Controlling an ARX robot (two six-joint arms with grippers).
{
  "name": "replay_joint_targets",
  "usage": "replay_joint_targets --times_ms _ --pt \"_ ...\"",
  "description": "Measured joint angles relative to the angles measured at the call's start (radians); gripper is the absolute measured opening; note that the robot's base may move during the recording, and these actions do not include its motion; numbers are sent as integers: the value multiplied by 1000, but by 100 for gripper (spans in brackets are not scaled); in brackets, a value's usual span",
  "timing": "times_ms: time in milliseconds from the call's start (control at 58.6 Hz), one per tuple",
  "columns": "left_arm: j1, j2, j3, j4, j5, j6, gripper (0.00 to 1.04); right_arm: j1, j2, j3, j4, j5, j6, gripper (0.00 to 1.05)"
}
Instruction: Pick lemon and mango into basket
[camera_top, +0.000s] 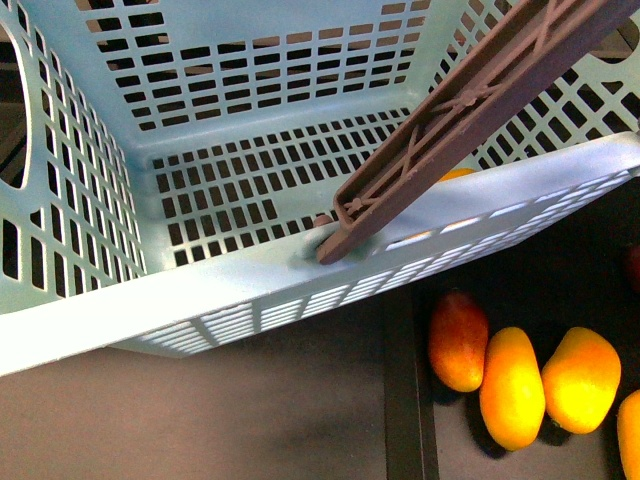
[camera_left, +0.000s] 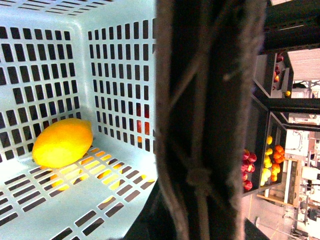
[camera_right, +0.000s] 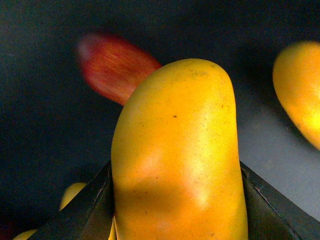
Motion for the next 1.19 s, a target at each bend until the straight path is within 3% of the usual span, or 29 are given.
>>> replay_joint_targets --times_ms 222,410,580,819,1041,1195 --pt "0 0 0 0 0 0 5 5 -397 -27 -207 -153 -74 58" --pt "0 0 0 0 2 0 5 131 -794 13 -402 -207 -31 58" --pt "0 0 0 0 1 0 5 383 -980 84 -457 -75 27 58" --pt "1 0 0 0 -2 1 5 720 -890 115 -384 151 87 58" --pt "1 0 0 0 2 0 5 891 -738 143 -275 257 106 58" --pt "1 0 0 0 -2 1 5 929 -645 182 -232 323 104 58"
